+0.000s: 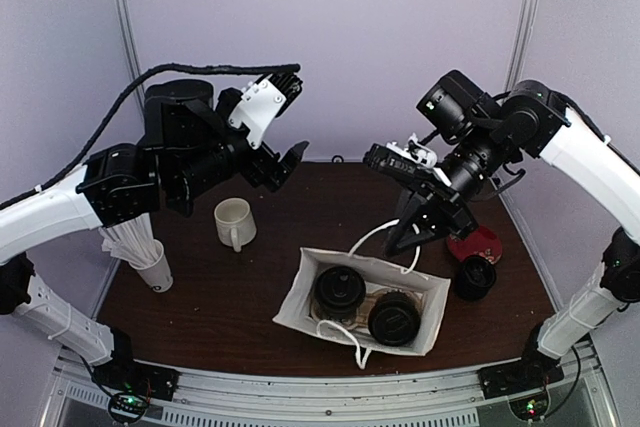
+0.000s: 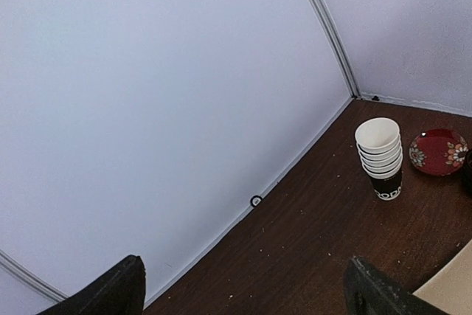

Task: Pack the takeout coffee

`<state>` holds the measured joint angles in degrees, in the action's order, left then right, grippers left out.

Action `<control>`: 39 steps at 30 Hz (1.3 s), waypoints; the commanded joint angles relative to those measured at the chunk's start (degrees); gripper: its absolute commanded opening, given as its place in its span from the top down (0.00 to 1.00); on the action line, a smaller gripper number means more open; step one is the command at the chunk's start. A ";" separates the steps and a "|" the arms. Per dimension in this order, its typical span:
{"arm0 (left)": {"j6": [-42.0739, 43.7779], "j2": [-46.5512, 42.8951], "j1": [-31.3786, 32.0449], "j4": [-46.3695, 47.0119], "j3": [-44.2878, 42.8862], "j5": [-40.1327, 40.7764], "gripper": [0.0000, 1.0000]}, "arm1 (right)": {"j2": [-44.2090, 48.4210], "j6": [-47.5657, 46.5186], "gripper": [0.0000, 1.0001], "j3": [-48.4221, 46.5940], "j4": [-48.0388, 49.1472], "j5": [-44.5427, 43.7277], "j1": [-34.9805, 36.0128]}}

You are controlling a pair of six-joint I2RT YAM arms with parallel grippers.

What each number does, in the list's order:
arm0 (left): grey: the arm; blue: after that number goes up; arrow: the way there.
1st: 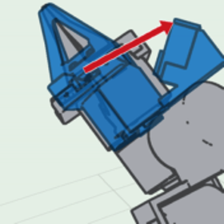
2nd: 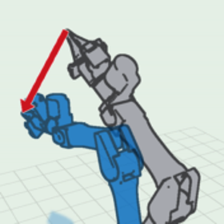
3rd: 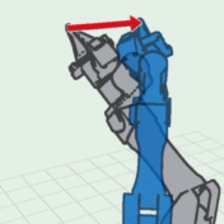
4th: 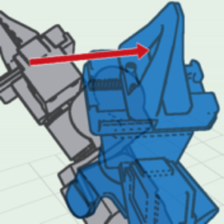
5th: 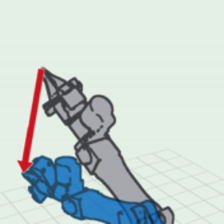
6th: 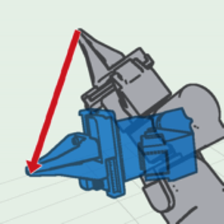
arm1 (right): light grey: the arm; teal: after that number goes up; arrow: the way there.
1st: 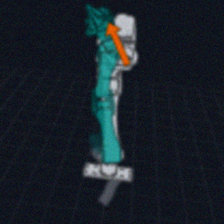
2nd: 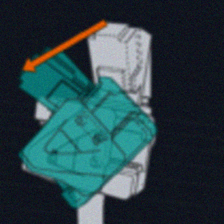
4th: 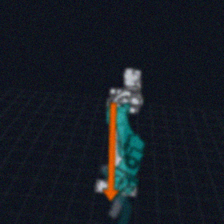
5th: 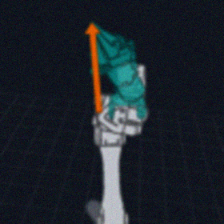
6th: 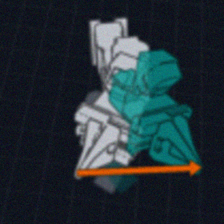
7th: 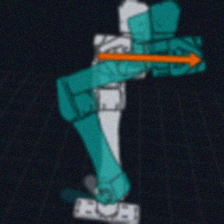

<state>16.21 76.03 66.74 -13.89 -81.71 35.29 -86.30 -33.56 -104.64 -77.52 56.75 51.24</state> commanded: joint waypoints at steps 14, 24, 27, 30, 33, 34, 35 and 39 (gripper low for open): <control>0.99 -1.02 -2.88 6.95 3.65 2.07 0.02 | -2.75 -4.11 0.99 2.34 -3.76 0.36 12.09; 2.05 -1.06 -3.20 4.45 2.35 0.03 0.03 | -4.07 -4.63 1.00 -2.57 -4.92 -0.17 9.32; 1.43 -2.18 -3.20 -0.15 0.66 -4.11 0.02 | -4.41 -3.06 1.00 -3.75 -3.14 -0.94 6.86; 0.12 -4.01 -3.23 -4.70 -0.09 -12.47 0.03 | -5.16 -1.83 1.00 -4.74 -1.42 -2.11 3.83; -2.10 -4.80 -3.20 -8.78 -1.20 -18.14 0.03 | -5.85 1.22 1.00 -5.00 1.67 -4.07 1.40; -2.74 -4.83 -3.20 -10.02 -1.39 -19.40 0.05 | -6.20 1.56 1.00 -5.13 2.07 -3.94 0.51; -3.32 -4.96 -3.23 -10.88 -1.41 -20.43 0.07 | -6.57 2.14 1.00 -5.30 2.55 -3.93 -0.01; -5.50 -5.71 -3.22 -13.49 -0.91 -24.80 0.07 | -7.11 2.62 0.99 -5.46 2.70 -3.23 -0.53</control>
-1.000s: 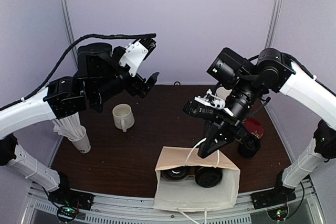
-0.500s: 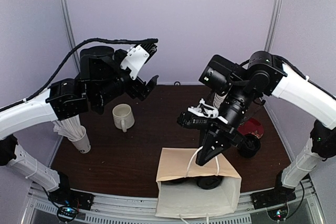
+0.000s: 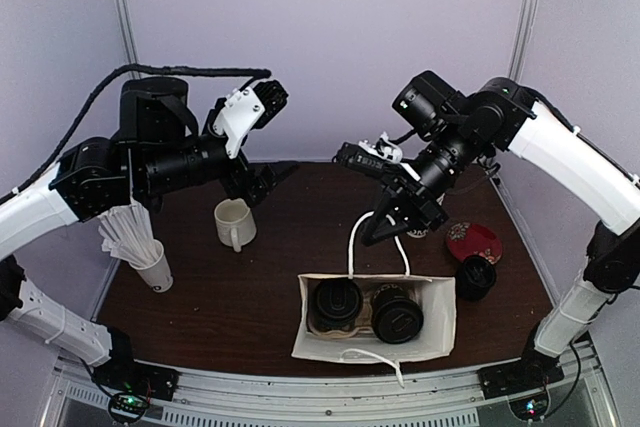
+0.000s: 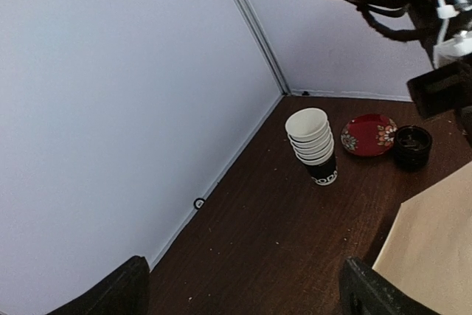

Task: Pack the takeout coffee

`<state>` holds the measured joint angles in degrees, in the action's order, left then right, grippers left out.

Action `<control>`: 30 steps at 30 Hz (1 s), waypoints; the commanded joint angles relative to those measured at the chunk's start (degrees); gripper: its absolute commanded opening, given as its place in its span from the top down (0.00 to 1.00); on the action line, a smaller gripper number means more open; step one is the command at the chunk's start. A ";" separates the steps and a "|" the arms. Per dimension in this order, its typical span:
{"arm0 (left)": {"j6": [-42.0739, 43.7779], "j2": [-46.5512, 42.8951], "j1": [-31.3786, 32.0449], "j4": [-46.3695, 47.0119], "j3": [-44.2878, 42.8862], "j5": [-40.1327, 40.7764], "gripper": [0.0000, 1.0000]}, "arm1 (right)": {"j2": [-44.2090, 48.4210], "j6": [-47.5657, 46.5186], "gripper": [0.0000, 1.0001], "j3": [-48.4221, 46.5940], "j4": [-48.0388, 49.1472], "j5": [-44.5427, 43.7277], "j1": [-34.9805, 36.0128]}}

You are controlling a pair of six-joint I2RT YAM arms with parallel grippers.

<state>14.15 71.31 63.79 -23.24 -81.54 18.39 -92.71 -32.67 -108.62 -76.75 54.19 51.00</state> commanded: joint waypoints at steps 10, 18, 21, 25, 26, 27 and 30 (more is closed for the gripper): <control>-11.44 6.09 -0.29 -13.17 -8.08 -34.10 0.10 | 1.32 1.29 0.95 -1.45 2.77 -8.17 -0.55; -17.93 10.23 -0.27 -6.31 -7.12 -43.31 0.15 | 2.25 2.63 1.00 -2.80 3.45 -10.99 -0.55; -20.44 11.37 -0.24 -3.19 -6.24 -44.76 0.14 | 2.74 2.69 1.00 -3.71 3.56 -12.53 -0.55; -24.63 13.82 -0.24 0.67 -5.47 -43.09 0.23 | 2.97 2.84 1.00 -3.81 4.11 -13.35 -0.55; -25.55 14.45 -0.24 1.80 -5.41 -43.20 0.28 | 3.04 3.02 1.00 -3.67 4.22 -13.81 -0.55; -26.09 14.91 -0.27 2.56 -5.39 -43.25 0.34 | 3.09 3.04 1.00 -3.49 4.41 -14.12 -0.55; -26.58 15.15 -0.25 5.30 -3.77 -42.90 0.58 | 3.93 3.05 1.00 -3.06 4.37 -15.08 -0.55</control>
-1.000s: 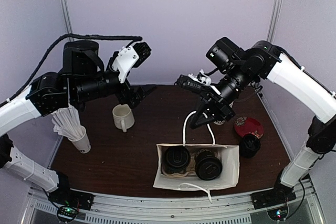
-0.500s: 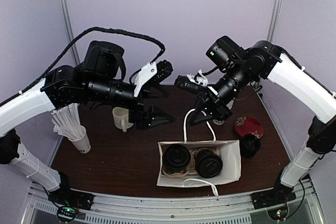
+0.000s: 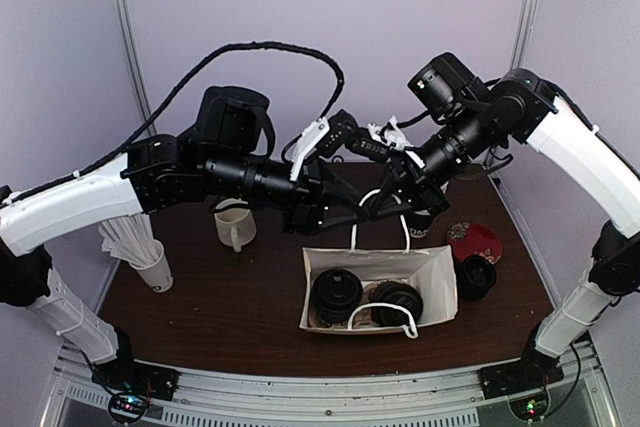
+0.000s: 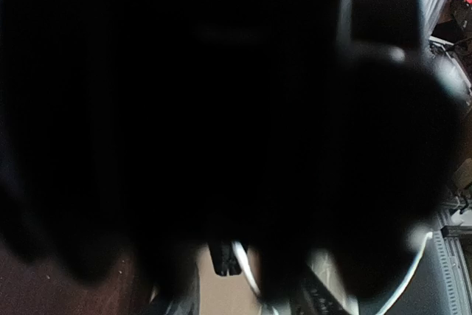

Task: Pack the takeout coffee

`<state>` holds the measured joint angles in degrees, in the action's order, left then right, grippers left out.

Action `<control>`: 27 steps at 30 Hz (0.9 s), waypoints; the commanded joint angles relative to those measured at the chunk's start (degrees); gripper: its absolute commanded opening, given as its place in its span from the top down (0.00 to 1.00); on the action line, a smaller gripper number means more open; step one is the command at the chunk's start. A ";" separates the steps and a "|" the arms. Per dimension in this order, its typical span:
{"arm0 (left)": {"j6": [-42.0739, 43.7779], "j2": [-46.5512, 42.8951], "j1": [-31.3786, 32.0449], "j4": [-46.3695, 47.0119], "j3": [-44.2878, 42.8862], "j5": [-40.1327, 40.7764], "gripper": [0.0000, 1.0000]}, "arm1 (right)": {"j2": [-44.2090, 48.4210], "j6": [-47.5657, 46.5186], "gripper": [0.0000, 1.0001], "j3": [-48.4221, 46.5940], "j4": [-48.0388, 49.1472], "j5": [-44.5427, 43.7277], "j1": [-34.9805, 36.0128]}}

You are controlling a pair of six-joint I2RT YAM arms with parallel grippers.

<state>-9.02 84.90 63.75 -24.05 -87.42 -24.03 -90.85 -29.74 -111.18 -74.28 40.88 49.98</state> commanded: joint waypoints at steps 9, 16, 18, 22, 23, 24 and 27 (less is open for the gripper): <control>-3.40 0.76 -0.20 10.65 4.96 0.72 1.00 | 5.46 -0.38 0.96 0.88 2.23 -3.50 0.30; -3.35 -0.71 0.00 12.91 7.03 -0.16 1.00 | 6.52 -5.86 0.45 -2.50 -3.60 0.13 0.30; -3.82 -0.67 0.06 13.08 7.59 -0.43 1.00 | 8.01 -7.98 0.42 -4.35 -5.54 1.44 0.30; -5.97 -0.11 0.33 13.03 6.84 -0.01 1.00 | 10.47 -9.96 0.45 -4.20 -7.72 7.58 0.66; -6.35 -0.09 0.50 13.00 6.75 0.38 1.00 | 11.05 -10.06 0.47 -3.02 -7.72 8.35 0.91; -6.49 -0.18 0.80 12.99 6.73 1.04 1.00 | 11.70 -10.08 0.48 -1.81 -7.43 8.12 1.25; -6.60 -0.78 1.71 13.04 6.69 3.76 1.00 | 13.38 -10.84 0.51 1.11 -7.64 7.24 2.27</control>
<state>-14.22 85.21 64.23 -13.67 -80.55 -22.94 -79.24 -38.54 -113.21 -79.92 45.89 51.00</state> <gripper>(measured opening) 0.007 0.511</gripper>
